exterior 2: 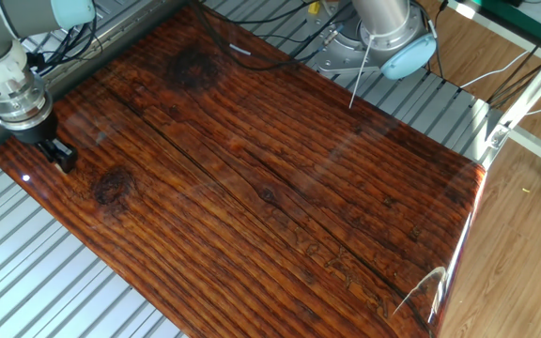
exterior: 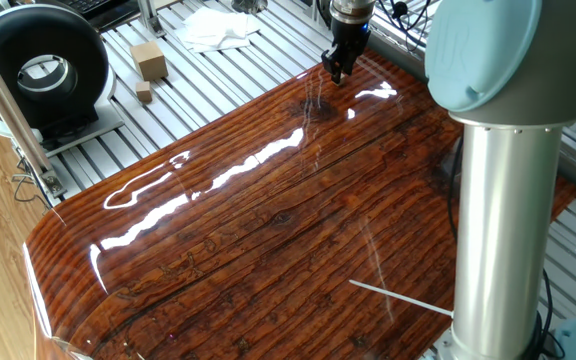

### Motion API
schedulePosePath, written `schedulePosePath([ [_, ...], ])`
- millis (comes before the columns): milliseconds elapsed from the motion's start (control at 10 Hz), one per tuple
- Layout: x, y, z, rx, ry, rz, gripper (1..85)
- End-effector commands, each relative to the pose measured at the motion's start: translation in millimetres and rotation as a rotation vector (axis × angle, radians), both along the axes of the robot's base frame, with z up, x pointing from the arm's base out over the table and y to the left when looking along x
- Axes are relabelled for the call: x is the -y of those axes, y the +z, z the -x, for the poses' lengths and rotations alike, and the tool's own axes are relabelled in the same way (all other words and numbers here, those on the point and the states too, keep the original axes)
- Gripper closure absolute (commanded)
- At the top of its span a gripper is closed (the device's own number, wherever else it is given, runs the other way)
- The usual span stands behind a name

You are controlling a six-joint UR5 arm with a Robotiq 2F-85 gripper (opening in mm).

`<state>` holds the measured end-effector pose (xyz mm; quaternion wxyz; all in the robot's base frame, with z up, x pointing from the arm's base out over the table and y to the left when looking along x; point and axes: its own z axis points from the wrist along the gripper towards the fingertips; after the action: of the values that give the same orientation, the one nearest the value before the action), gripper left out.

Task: Hold a small block with the gripper and sweep it from left to right on the table

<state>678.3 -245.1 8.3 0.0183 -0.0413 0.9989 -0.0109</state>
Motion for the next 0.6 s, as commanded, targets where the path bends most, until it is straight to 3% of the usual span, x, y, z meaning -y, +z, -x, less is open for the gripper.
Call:
schedulePosePath([
  [0,-1.0,-0.1,-2.4,0.001,-0.003,-0.017,45.0],
  [500,-3.4,-2.3,-1.1,-0.008,0.001,-0.020,45.0],
])
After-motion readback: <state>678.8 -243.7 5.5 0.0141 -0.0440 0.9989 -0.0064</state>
